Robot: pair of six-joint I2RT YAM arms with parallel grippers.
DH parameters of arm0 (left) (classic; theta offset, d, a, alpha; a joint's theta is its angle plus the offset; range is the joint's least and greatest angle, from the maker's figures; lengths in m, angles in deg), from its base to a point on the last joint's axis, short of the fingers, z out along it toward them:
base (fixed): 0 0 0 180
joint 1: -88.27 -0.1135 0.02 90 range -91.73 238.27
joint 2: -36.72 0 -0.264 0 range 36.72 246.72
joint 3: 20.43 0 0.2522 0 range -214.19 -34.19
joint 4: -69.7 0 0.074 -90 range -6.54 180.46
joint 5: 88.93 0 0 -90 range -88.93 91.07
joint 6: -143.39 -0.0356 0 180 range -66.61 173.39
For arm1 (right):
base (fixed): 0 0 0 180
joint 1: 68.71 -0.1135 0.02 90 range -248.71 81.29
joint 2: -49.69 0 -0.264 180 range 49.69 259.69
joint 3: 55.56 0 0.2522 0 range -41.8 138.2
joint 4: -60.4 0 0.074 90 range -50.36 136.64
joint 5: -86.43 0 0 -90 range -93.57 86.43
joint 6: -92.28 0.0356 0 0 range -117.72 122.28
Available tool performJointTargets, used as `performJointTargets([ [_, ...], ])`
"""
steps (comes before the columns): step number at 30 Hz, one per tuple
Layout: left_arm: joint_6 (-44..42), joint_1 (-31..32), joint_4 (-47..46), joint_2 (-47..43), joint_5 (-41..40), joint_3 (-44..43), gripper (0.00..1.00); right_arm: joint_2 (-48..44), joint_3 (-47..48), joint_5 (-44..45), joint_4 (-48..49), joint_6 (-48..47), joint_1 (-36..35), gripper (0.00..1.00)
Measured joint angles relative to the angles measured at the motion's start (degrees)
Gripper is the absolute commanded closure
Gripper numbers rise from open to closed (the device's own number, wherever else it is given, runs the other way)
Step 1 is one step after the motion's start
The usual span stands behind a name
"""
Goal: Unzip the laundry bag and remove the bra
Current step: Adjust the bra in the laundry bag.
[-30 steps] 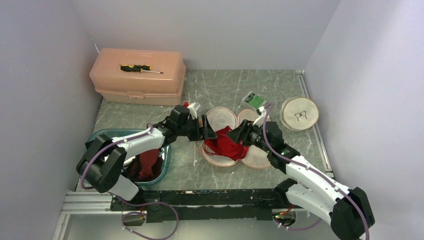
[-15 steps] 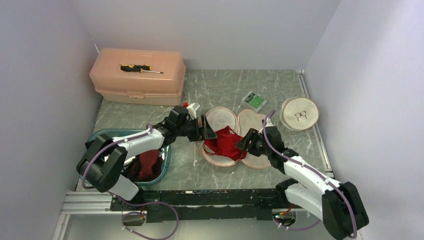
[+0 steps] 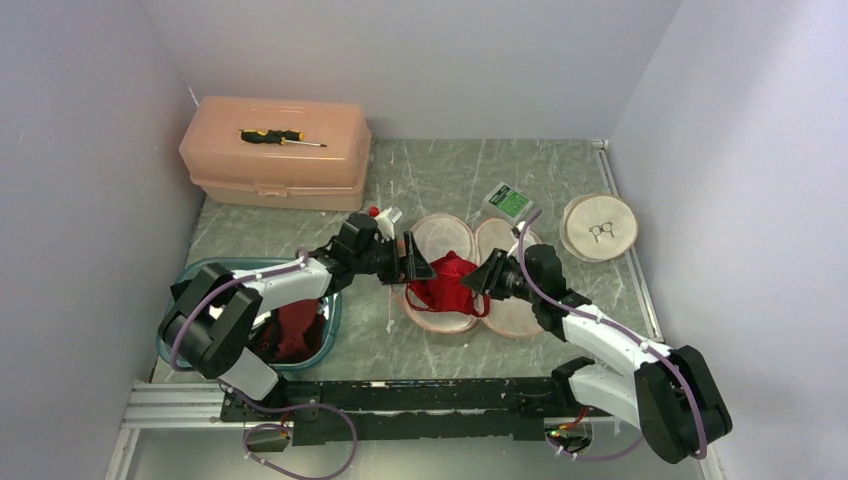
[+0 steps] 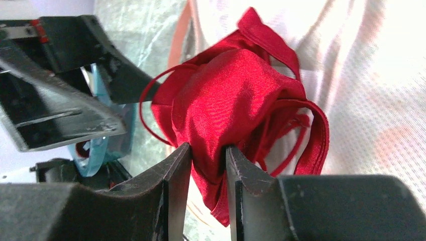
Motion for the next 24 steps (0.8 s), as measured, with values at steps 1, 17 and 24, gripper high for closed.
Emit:
performJointTargets([
  [1,0.0,0.0,-0.3,0.2,0.1,0.0,0.18,0.0,0.0,-0.9,1.0,-0.2,0.0,0.67],
  [17,1.3,-0.4,-2.7,3.5,1.2,0.4,0.18,6.6,-1.6,-11.6,16.2,-0.1,-0.3,0.9],
  [24,1.2,-1.1,-0.1,-1.6,-1.5,3.1,0.19,3.6,-1.7,-15.4,19.7,-0.5,-0.3,1.0],
])
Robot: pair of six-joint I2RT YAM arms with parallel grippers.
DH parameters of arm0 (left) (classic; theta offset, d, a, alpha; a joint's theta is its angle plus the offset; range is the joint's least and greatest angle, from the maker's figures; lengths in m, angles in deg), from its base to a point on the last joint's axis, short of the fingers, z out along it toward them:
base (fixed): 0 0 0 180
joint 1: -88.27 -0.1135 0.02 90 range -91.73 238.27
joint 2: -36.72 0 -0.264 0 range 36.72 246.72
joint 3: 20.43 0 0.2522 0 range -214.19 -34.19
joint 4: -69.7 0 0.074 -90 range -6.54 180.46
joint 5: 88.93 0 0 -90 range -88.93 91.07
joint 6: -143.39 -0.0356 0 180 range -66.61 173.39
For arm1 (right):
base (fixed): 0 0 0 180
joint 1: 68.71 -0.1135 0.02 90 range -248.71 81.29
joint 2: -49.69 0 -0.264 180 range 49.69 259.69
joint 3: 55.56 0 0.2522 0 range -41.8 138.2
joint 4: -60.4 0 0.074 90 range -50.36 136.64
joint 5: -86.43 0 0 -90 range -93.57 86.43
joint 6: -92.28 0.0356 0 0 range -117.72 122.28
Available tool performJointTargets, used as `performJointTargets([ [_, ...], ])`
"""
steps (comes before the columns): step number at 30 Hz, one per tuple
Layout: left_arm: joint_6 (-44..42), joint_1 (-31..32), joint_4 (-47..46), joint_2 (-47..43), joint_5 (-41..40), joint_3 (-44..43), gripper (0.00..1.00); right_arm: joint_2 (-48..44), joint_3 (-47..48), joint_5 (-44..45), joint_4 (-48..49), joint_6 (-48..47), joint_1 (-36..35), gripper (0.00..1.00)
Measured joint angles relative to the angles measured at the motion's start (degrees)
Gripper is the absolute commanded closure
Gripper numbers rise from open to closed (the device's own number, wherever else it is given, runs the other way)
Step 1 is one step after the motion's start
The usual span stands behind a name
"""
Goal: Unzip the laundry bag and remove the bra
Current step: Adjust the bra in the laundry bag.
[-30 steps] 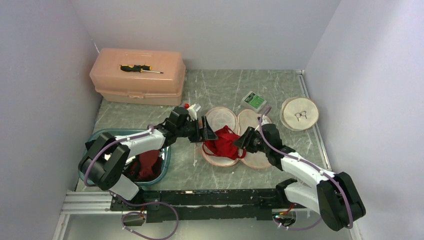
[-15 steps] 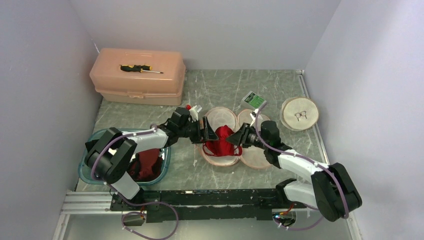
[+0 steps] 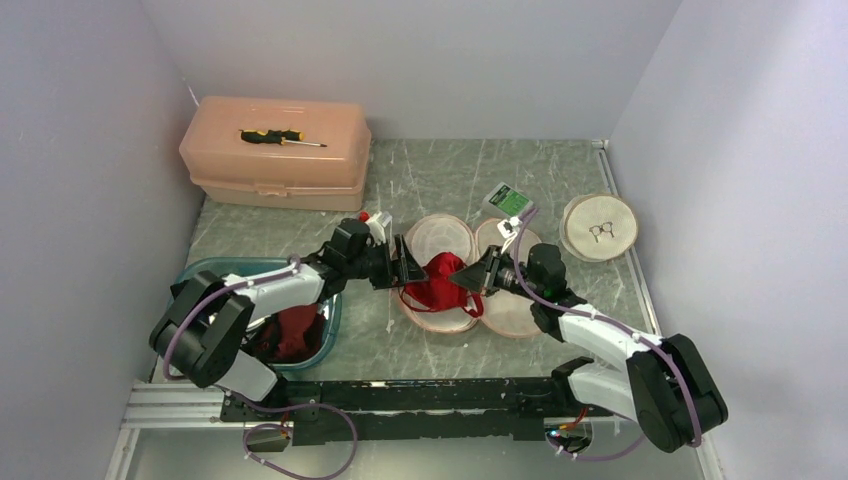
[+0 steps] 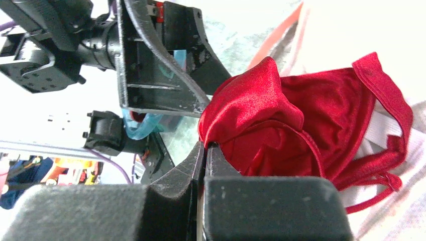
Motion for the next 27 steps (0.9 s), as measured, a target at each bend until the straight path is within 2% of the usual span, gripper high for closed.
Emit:
performJointTargets([
  [9,0.0,-0.8,1.7,-6.2,-3.8,3.3,0.17,0.0,0.0,-5.9,5.7,-0.5,0.0,1.0],
  [18,0.0,-1.1,2.3,-7.1,-4.4,4.3,0.16,12.4,0.0,-5.9,8.1,-0.3,0.0,1.0],
  [23,0.0,-1.1,2.1,-7.1,-4.2,4.3,0.16,15.9,0.2,-2.1,6.0,-0.4,0.0,1.0],
  [25,0.0,-1.1,2.3,-7.1,-4.2,4.3,0.16,16.5,0.8,1.0,3.3,-0.6,0.0,0.96],
  [27,-0.3,-1.1,2.9,-7.2,-4.4,4.3,0.17,16.7,1.8,4.2,0.2,-0.7,0.0,0.87],
])
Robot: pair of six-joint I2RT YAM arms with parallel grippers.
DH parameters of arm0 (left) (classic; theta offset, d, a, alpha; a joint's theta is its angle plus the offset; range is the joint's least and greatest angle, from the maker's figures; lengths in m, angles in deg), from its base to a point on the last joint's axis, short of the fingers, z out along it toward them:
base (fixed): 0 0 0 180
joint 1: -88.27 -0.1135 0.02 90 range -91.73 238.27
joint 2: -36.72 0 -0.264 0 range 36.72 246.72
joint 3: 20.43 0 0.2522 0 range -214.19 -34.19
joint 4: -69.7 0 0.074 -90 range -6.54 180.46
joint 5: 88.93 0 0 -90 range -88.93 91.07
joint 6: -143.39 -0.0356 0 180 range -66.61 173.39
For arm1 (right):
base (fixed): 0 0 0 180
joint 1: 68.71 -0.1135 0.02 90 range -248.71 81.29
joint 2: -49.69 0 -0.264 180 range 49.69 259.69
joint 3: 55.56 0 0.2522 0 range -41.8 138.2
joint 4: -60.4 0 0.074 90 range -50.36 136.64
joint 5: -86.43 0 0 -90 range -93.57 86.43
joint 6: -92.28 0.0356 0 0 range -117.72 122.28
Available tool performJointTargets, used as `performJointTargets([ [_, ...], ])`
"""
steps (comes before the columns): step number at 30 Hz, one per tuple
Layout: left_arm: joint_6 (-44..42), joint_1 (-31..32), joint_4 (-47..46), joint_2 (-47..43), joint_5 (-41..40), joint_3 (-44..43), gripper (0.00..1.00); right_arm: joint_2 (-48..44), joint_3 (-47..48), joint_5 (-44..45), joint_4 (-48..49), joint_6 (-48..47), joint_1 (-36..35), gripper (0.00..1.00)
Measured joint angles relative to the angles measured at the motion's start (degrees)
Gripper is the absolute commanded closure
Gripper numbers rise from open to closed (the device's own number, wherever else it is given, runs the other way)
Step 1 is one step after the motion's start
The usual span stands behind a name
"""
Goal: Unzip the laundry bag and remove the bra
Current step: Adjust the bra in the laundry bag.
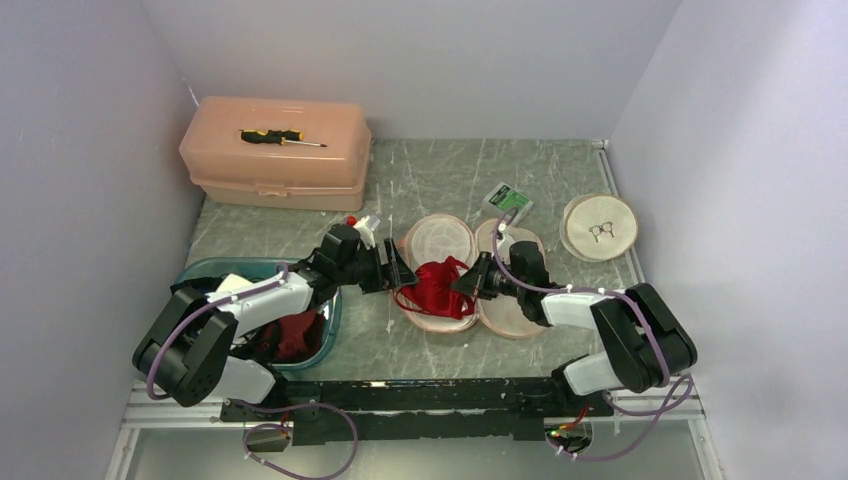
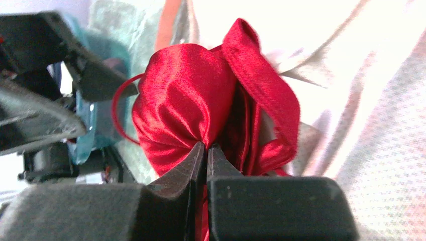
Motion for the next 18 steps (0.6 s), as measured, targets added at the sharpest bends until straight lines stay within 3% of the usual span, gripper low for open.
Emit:
performJointTargets([
  [4,-1.0,0.0,1.6,-0.3,-0.5,-0.1,0.16,-1.0,1.1,7.0,-5.7,-0.2,0.0,0.6],
  [9,-1.3,0.0,2.3,-0.4,-0.7,-0.1,0.17,-7.5,1.1,13.5,-12.7,-0.9,0.0,0.45],
  [15,-1.2,0.0,1.8,-0.2,-0.7,-0.1,0.16,-17.1,1.6,17.5,-20.7,-2.5,-0.2,0.42],
  [18,-1.1,0.0,1.3,0.0,-0.5,-0.1,0.16,-22.2,2.3,18.2,-23.3,-3.3,-0.6,0.57],
])
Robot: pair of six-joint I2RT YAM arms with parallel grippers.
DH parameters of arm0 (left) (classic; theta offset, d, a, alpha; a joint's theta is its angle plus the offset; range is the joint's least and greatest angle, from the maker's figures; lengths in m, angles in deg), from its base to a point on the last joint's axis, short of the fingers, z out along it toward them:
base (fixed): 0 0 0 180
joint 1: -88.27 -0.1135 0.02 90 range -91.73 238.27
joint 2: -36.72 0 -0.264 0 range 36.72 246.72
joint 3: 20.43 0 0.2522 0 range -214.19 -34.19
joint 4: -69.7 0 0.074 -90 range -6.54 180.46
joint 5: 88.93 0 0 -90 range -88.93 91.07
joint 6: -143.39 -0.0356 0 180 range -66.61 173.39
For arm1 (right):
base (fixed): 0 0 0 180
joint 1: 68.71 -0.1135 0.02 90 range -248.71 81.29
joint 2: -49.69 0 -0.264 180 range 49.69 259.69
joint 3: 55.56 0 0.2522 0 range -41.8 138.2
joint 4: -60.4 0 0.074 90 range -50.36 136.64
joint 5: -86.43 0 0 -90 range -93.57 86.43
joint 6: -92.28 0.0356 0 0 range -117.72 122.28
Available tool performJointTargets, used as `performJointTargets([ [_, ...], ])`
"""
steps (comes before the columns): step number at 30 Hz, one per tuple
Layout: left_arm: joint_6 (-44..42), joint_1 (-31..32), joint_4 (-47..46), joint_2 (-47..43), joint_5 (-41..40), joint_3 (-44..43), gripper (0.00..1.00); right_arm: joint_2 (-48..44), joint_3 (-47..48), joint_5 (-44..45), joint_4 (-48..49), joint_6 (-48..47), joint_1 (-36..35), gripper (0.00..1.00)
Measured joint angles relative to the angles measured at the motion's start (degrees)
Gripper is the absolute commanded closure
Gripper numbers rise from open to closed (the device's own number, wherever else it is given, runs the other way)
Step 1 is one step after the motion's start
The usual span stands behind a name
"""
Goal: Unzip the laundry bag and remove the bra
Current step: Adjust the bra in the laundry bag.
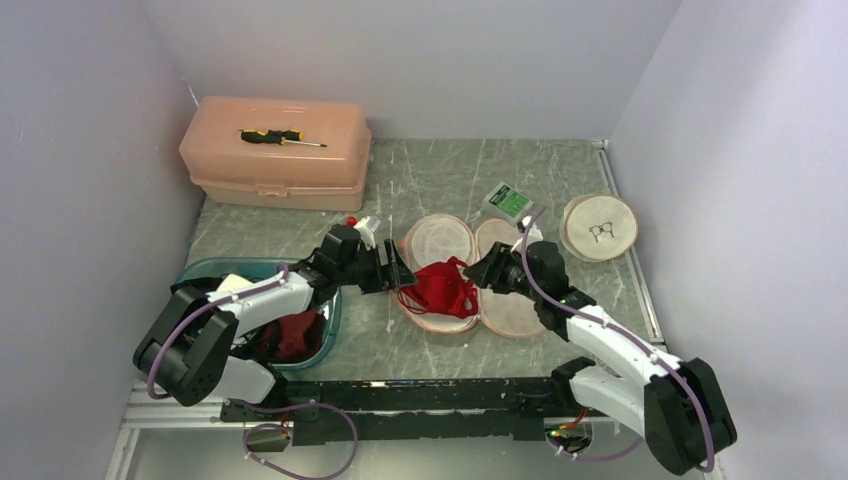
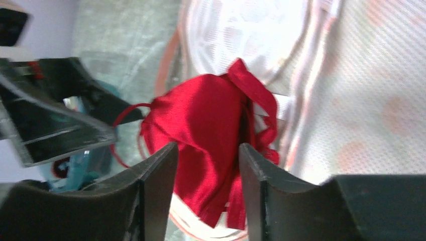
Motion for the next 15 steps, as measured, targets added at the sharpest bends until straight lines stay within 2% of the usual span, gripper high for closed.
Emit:
performJointTargets([
  [1,0.1,0.0,-0.3,0.1,0.2,0.0,0.16,-1.4,0.1,-0.5,-0.1,-0.2,-0.1,0.67],
  [4,1.1,0.0,-1.6,0.7,1.0,0.0,0.16,-2.7,0.3,-4.9,2.4,0.3,-0.6,0.82],
  [8,3.0,0.0,-3.5,1.9,2.5,0.0,0.16,3.4,3.3,-11.0,5.9,1.0,-3.3,0.87],
  [15,5.9,-0.1,-3.5,2.6,4.2,-0.2,0.14,15.5,5.8,-15.5,11.7,1.8,-5.7,0.89],
])
